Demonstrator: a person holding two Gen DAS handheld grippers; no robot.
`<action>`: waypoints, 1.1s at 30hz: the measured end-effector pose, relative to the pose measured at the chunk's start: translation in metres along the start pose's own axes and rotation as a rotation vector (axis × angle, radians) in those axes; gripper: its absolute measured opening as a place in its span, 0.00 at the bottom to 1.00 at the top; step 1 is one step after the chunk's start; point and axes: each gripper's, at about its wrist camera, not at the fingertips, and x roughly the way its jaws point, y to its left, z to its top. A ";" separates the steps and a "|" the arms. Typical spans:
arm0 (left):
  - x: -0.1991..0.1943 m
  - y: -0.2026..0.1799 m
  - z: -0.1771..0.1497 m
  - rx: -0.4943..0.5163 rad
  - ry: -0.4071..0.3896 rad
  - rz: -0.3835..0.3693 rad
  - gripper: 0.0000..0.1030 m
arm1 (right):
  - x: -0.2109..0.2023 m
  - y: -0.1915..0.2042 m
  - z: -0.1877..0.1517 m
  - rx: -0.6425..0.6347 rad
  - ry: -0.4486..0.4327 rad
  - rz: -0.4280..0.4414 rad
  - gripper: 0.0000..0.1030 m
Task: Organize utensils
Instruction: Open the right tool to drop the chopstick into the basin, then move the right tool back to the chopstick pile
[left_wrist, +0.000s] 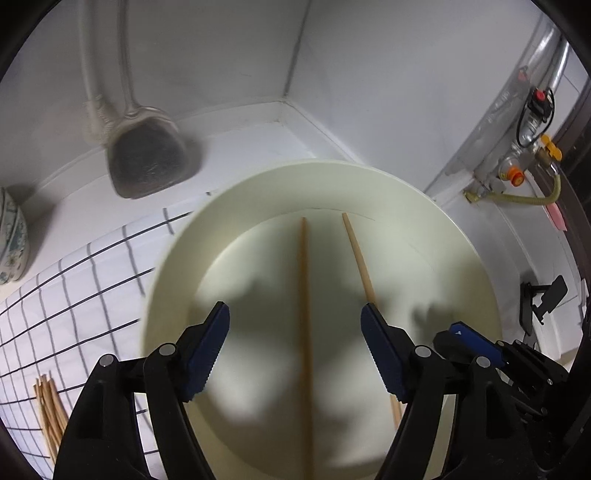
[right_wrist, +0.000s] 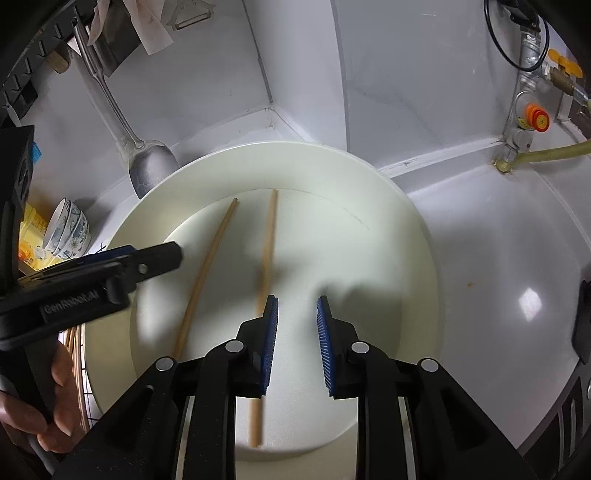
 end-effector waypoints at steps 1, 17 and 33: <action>-0.003 0.003 -0.001 -0.012 -0.004 0.008 0.72 | -0.004 0.000 -0.002 0.002 -0.004 0.000 0.23; -0.090 0.073 -0.049 -0.066 -0.053 0.128 0.89 | -0.052 0.065 -0.031 -0.052 -0.063 0.032 0.49; -0.163 0.175 -0.145 -0.154 -0.050 0.260 0.94 | -0.072 0.179 -0.075 -0.177 -0.037 0.095 0.67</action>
